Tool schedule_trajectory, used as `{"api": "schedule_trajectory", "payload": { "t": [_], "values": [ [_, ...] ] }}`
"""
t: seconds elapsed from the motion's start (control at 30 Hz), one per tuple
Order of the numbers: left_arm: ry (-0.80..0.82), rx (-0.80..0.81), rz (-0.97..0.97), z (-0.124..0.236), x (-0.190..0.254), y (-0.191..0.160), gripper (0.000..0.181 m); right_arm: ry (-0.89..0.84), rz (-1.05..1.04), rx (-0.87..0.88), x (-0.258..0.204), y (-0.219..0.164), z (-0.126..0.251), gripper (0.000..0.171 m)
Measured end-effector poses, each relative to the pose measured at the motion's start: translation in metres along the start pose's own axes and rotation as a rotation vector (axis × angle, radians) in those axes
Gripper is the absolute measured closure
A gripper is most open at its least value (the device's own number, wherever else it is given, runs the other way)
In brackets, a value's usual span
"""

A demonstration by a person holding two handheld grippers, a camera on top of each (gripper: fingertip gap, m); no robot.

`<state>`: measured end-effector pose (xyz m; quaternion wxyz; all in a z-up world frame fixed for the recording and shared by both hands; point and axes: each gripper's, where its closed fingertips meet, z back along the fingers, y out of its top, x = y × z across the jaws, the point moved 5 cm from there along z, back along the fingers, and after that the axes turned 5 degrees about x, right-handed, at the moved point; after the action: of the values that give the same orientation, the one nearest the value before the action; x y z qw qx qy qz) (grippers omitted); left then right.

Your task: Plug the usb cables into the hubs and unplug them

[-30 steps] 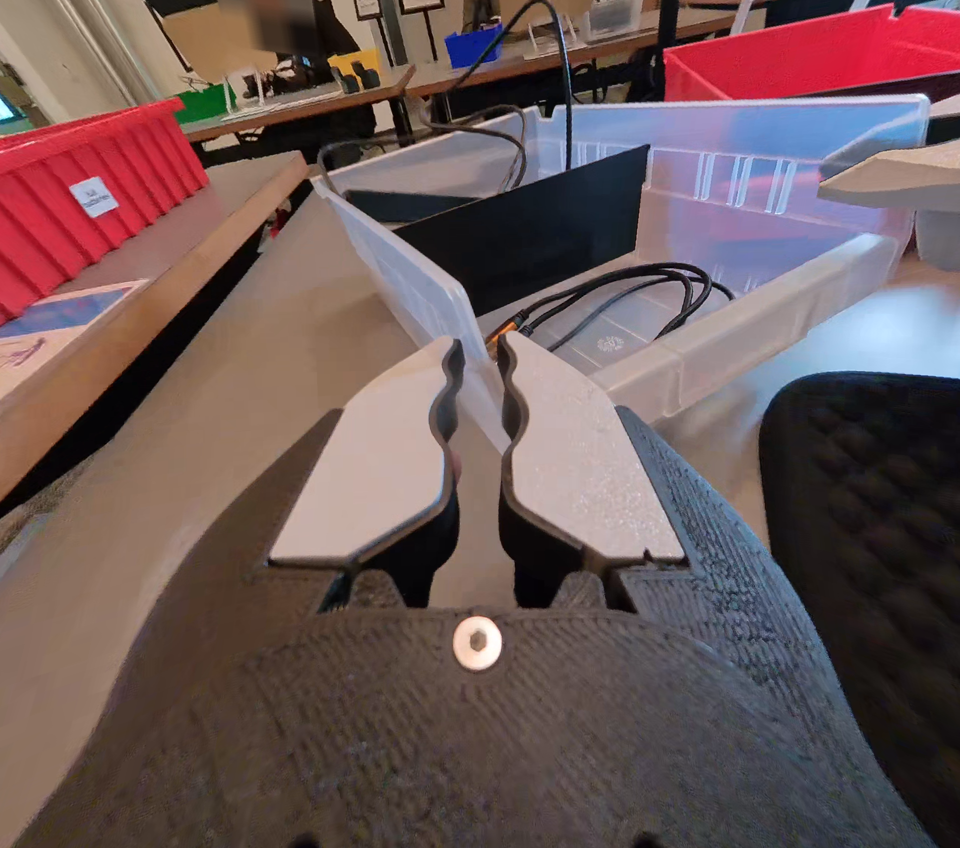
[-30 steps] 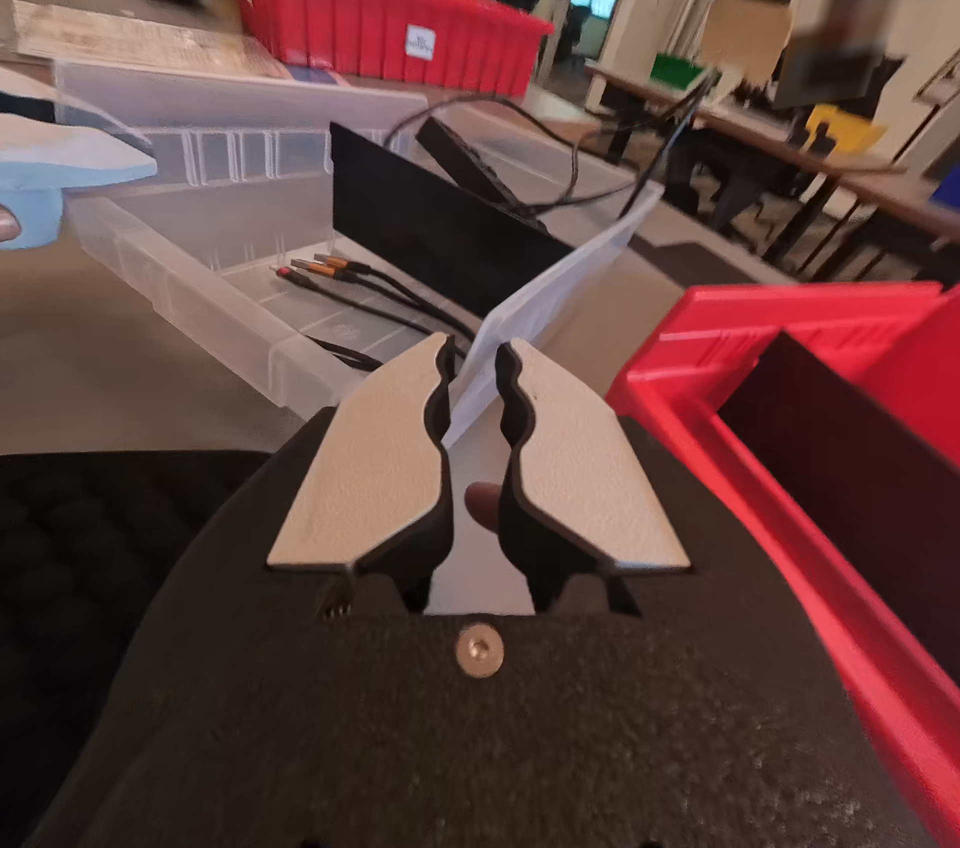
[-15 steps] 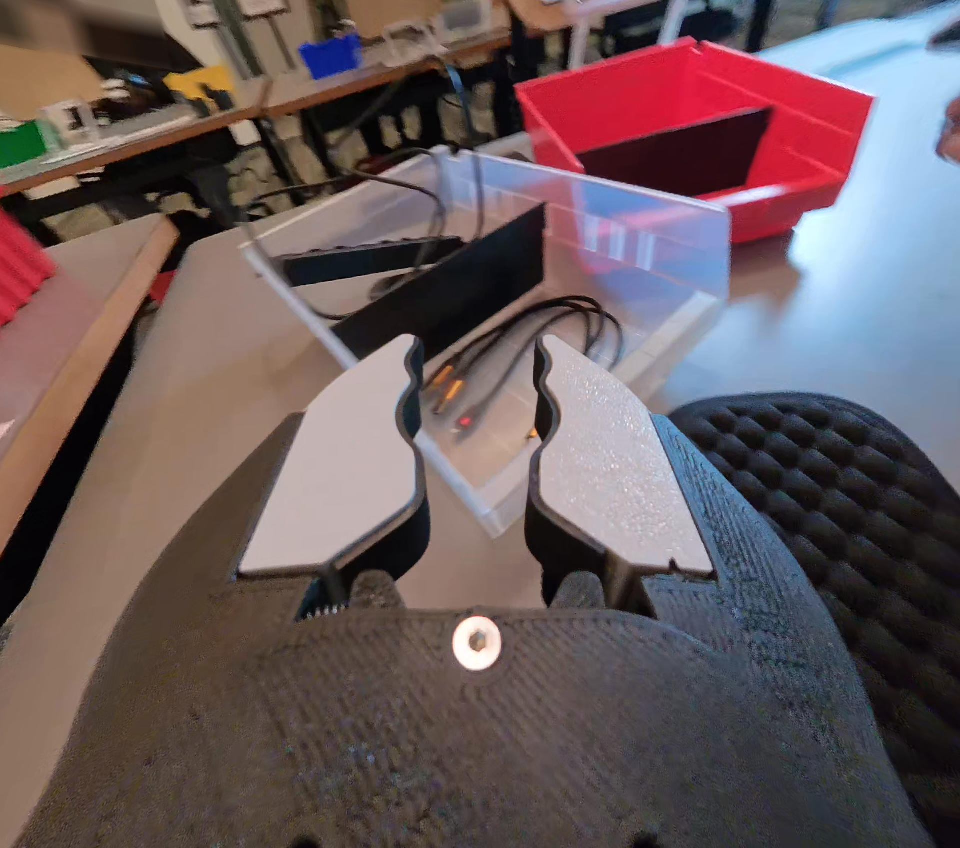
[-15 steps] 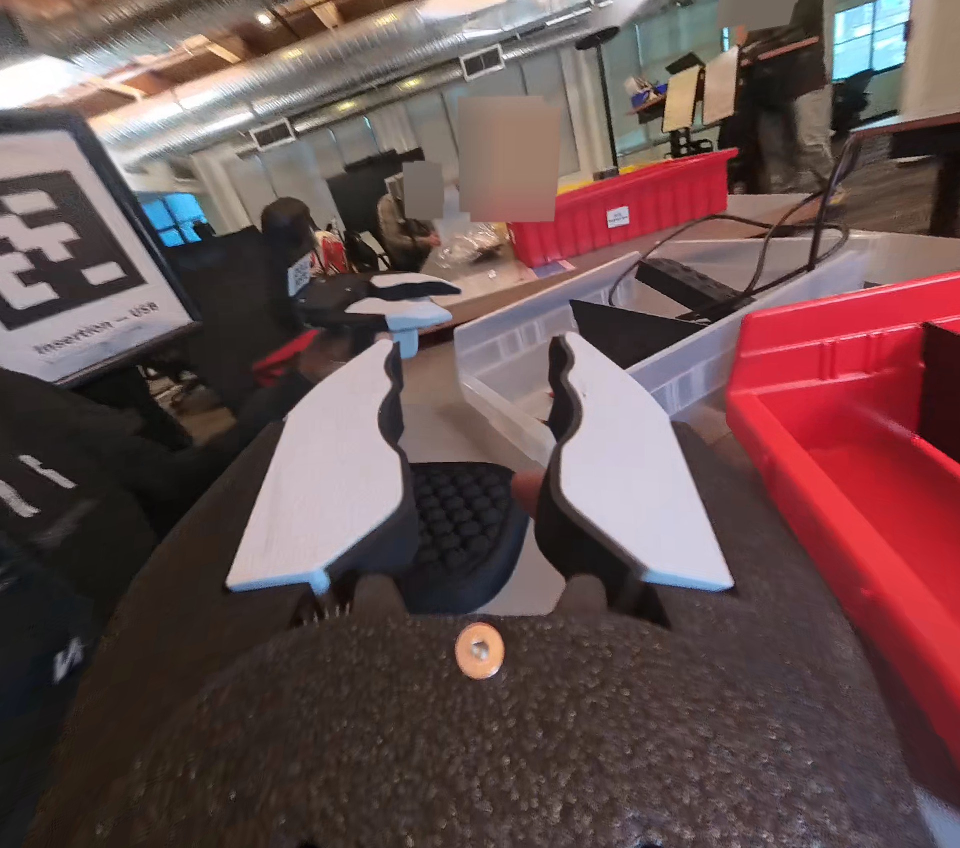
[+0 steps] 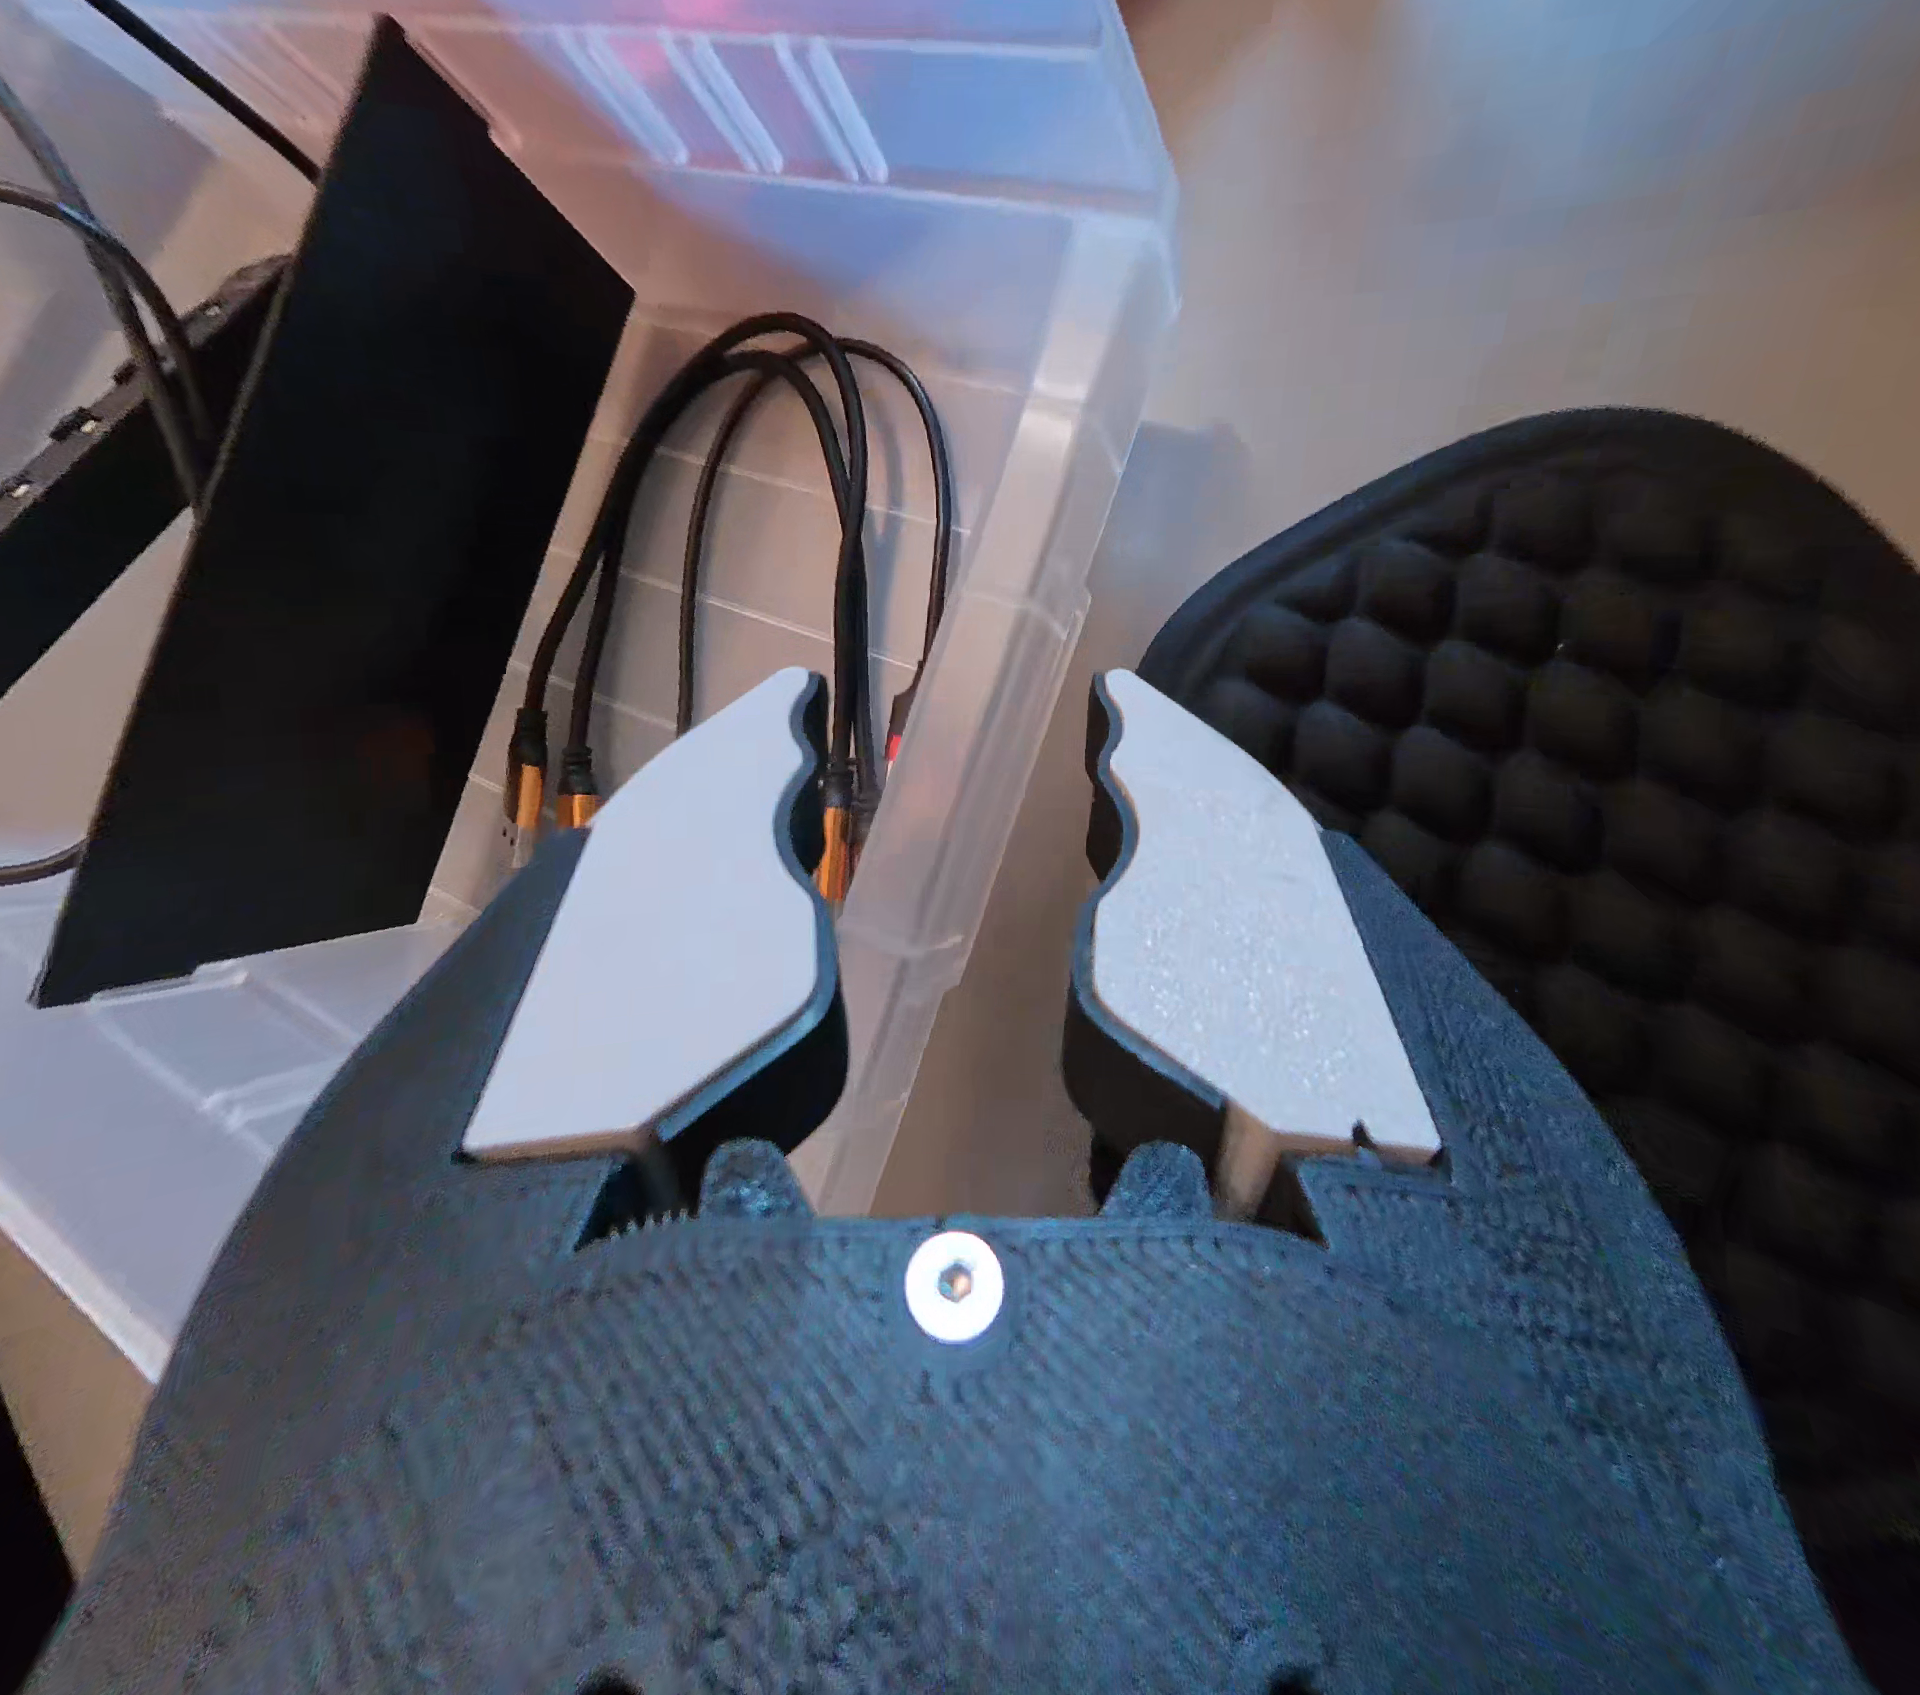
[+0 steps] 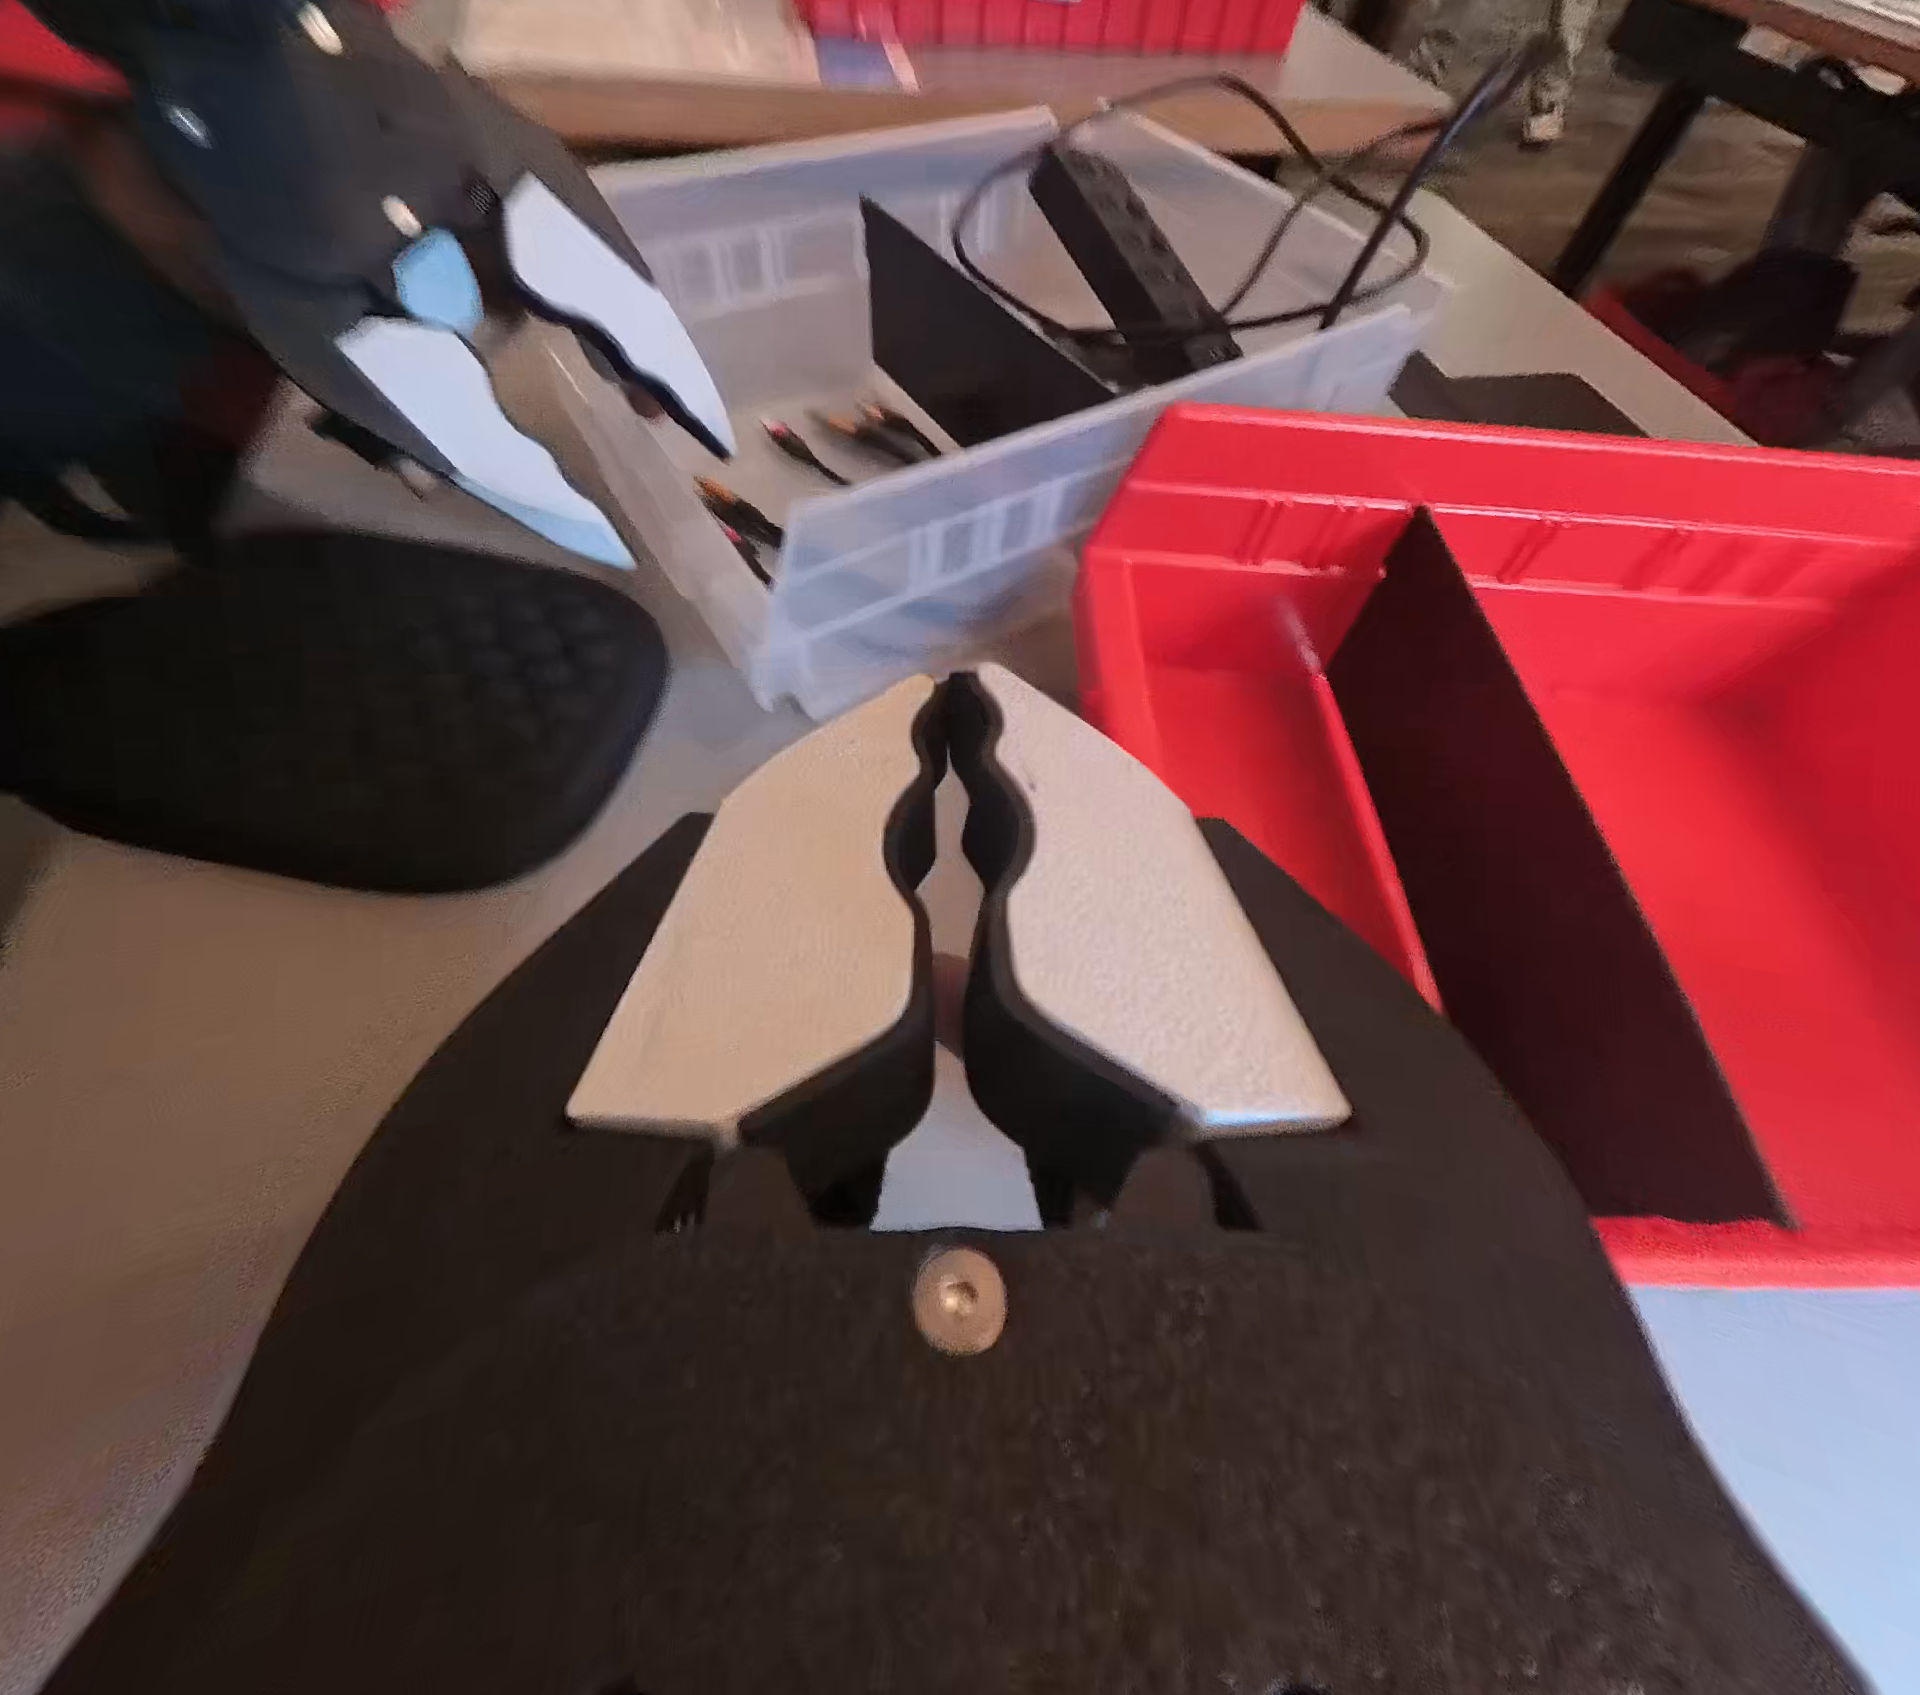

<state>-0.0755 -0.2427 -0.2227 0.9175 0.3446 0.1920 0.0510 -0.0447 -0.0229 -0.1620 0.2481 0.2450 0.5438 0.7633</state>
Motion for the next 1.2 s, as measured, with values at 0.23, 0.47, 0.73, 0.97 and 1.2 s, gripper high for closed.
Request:
{"api": "schedule_trajectory", "payload": {
  "t": [0.23,0.47,0.73,0.97,1.2],
  "values": [
    [-0.018,-0.143,-0.06,-0.02,-0.002,-0.019,0.139,-0.253,0.19,-0.417,0.024,-0.023,-0.036,0.164],
    [-0.038,-0.128,-0.097,-0.023,-0.002,-0.019,0.145,-0.268,0.294,-0.752,0.03,-0.052,-0.059,0.143],
    [-0.04,-0.12,-0.104,-0.023,-0.003,-0.02,0.146,-0.278,0.194,-0.709,0.017,-0.071,0.016,0.143],
    [-0.03,-0.112,-0.112,-0.028,-0.009,-0.017,0.145,-0.482,0.147,-0.673,-0.031,-0.107,0.152,0.14],
    [-0.027,-0.105,-0.123,-0.053,-0.03,-0.001,0.145,-0.6,0.2,-0.726,-0.026,-0.131,0.22,0.142]
  ]
}}
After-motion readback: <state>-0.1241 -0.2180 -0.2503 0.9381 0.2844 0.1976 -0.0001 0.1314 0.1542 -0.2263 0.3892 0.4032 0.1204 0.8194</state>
